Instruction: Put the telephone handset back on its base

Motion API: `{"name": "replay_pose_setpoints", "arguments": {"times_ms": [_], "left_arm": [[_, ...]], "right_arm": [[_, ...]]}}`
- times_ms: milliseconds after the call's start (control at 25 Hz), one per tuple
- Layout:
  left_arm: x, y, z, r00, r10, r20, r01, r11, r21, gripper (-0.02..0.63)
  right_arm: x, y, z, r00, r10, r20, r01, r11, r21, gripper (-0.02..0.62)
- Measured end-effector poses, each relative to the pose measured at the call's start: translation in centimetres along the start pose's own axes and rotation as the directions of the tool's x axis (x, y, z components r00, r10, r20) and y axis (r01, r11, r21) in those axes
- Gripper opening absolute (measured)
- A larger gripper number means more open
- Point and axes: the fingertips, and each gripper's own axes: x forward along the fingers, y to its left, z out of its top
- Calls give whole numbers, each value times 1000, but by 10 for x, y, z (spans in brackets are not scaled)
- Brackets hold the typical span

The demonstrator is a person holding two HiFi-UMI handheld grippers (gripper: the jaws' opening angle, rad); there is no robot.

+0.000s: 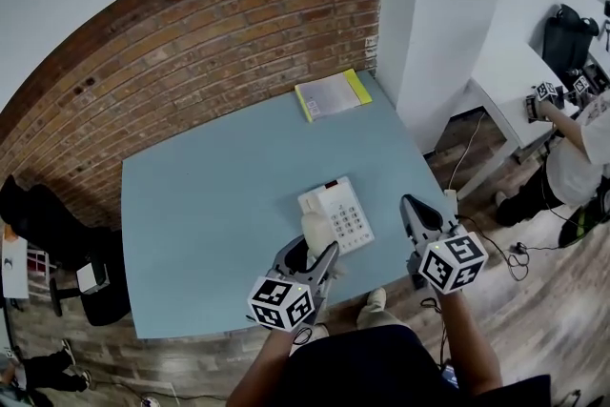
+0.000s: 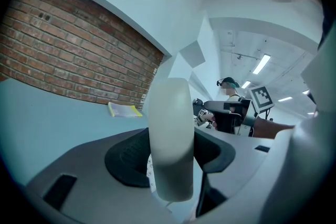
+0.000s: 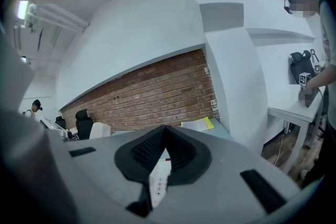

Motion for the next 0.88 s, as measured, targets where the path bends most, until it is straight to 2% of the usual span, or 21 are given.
{"name": "replay_pose_setpoints", "arguments": {"times_ms": [480, 880], "left_arm": [[24, 12, -9, 996, 89, -19, -89, 996, -29, 235], [41, 23, -20, 982, 186, -32, -187, 981, -43, 235]], "right_arm": [[29, -25, -8, 996, 78, -53, -78, 997, 11, 12], [54, -41, -11, 984, 152, -98, -151, 988, 11, 12]]}}
